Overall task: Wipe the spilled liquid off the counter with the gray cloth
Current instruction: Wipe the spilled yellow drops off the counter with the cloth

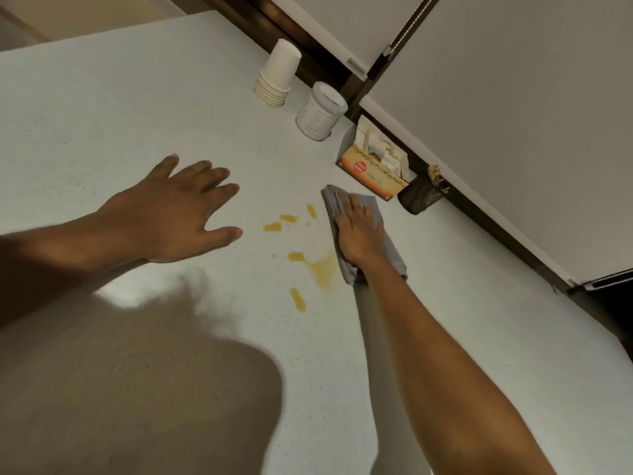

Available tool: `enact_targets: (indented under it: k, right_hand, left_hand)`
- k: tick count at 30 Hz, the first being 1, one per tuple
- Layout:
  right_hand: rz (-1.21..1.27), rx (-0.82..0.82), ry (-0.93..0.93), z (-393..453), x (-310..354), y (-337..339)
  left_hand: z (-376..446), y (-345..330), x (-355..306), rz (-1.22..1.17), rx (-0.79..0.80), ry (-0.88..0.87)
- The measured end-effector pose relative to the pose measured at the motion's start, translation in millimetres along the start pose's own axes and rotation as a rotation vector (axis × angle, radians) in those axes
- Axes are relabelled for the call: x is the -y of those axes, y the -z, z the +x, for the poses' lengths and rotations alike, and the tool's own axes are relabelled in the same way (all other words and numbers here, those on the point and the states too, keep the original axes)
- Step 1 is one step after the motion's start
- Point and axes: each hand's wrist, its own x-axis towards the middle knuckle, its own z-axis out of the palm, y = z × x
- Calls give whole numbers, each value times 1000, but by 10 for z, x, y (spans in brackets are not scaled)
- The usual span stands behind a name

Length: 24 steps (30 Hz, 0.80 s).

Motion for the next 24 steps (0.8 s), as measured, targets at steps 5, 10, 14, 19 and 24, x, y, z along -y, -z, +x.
enact_targets:
  k: [5, 10, 14, 19, 24]
  right_hand:
    - [18, -6, 198, -1446, 398, -175]
    - [12, 34, 287, -2059, 375, -233]
    - [51, 7, 161, -1098, 257, -95]
    - [31, 4, 23, -455, 370, -99]
    - [74, 17, 108, -1104, 622, -195]
  left_hand:
    - [-14, 37, 3, 3, 17, 0]
    - [-34, 22, 5, -12, 25, 4]
    - [-47, 80, -3, -68, 23, -12]
    - [-153, 158, 1, 4, 20, -62]
    - [-645, 251, 36, -5, 16, -24]
